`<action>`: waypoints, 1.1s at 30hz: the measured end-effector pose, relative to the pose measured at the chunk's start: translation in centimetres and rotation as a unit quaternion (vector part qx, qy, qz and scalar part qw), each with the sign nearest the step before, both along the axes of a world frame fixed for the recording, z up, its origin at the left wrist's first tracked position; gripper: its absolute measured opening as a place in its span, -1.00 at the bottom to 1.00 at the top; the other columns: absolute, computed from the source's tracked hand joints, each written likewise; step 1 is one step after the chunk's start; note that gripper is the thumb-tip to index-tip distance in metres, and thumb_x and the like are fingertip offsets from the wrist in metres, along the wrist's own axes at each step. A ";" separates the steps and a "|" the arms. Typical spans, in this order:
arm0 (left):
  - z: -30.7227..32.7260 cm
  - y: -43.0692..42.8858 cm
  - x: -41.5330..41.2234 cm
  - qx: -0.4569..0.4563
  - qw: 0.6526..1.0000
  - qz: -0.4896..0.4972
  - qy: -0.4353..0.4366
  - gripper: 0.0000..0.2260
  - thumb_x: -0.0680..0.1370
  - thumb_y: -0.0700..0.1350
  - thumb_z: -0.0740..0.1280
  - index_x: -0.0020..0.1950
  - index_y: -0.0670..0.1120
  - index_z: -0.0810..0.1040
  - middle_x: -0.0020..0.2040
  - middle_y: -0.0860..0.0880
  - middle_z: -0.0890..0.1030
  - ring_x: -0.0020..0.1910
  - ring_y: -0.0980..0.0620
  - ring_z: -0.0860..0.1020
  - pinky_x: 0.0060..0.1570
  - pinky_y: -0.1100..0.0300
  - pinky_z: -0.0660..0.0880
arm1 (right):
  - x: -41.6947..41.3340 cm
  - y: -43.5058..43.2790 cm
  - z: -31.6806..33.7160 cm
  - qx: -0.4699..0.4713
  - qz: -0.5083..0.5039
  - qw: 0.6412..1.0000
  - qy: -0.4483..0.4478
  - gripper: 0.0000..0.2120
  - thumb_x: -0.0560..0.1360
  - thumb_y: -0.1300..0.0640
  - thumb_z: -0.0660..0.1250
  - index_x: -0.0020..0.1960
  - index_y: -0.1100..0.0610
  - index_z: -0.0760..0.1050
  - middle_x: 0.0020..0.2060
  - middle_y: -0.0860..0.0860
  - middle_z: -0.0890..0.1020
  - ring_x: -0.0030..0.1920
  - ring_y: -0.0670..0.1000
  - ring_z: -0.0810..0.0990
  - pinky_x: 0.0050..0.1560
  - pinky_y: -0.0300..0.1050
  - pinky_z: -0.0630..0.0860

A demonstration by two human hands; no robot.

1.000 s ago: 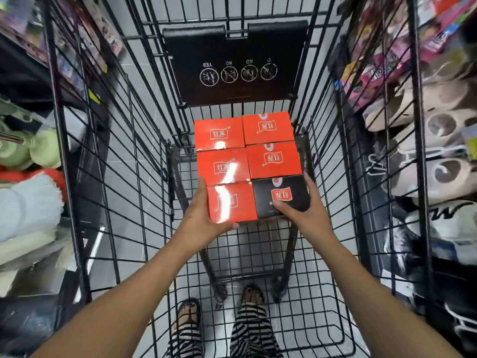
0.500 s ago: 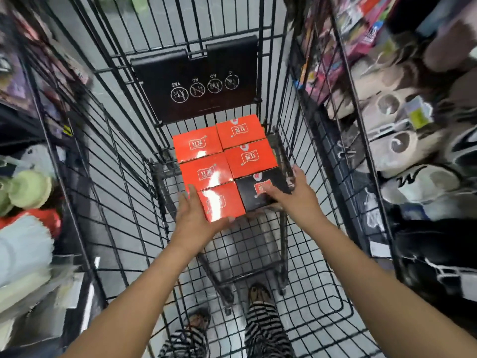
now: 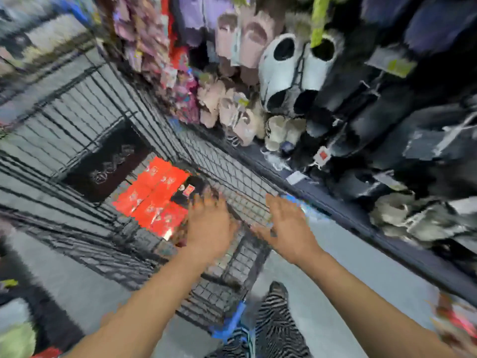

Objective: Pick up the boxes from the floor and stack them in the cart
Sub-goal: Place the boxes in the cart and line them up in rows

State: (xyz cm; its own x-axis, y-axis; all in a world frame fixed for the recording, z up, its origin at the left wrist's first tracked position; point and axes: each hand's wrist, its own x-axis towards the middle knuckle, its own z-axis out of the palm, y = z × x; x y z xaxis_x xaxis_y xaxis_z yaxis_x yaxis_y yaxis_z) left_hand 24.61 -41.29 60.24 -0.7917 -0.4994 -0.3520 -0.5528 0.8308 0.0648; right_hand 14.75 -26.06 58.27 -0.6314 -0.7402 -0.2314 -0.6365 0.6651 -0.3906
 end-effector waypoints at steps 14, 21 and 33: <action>3.1 36.3 -14.9 -0.065 0.860 -0.506 0.012 -0.32 0.56 0.18 0.20 0.55 -0.13 0.07 0.53 -0.31 0.05 0.51 -0.31 0.03 0.46 -0.15 0.00 | 0.9 40.4 1.9 0.147 -0.474 0.868 0.007 -0.29 0.54 -0.23 0.21 0.53 0.16 0.16 0.42 0.25 0.31 0.46 0.29 0.22 0.38 0.23 0.19; -0.5 59.0 -18.9 -0.045 0.791 -0.609 -0.024 -0.35 0.57 0.17 0.18 0.55 -0.11 0.06 0.53 -0.28 0.06 0.51 -0.25 0.04 0.46 -0.10 -0.01 | 3.6 61.0 -1.6 0.164 -0.608 0.771 -0.095 -0.35 0.53 -0.26 0.19 0.46 0.12 0.26 0.34 0.20 0.41 0.38 0.26 0.33 0.29 0.17 0.30; -12.2 76.1 -23.4 -0.061 0.763 -0.624 -0.158 -0.34 0.60 0.22 0.08 0.57 -0.11 -0.03 0.55 -0.24 0.08 0.52 -0.19 0.05 0.46 -0.01 0.05 | 3.0 79.7 -11.0 0.046 -0.751 0.614 -0.239 -0.29 0.50 -0.30 0.23 0.47 0.11 0.20 0.36 0.19 0.39 0.37 0.24 0.31 0.32 0.08 0.29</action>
State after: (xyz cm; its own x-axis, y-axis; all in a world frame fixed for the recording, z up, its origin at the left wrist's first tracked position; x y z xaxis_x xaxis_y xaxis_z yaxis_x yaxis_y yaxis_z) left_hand 1.23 34.77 48.07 -0.5630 0.5298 -0.6344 0.7017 0.7119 -0.0282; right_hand 17.75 53.68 47.25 -0.4290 0.6239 -0.6532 0.8945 0.3939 -0.2112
